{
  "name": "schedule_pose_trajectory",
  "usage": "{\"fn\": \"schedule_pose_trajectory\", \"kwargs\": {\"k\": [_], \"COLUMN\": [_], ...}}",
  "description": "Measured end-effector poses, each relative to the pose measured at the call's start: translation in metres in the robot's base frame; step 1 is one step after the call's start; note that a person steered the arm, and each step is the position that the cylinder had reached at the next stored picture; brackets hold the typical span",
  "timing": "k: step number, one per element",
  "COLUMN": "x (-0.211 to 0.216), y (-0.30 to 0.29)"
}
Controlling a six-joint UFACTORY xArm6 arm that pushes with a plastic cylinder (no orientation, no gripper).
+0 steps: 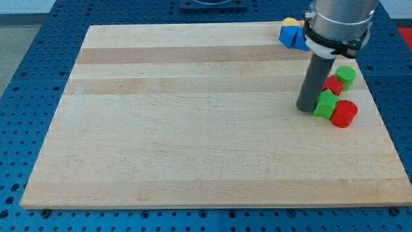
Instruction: Push the red circle below the red star
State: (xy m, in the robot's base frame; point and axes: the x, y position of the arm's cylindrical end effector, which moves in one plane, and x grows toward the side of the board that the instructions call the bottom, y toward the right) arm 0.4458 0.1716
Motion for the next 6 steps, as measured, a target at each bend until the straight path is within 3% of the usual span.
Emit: {"fn": "schedule_pose_trajectory", "kwargs": {"k": [2,3,4,6], "x": [0.001,0.035,0.061,0.066], "y": [-0.010,-0.015,0.007,0.057]}}
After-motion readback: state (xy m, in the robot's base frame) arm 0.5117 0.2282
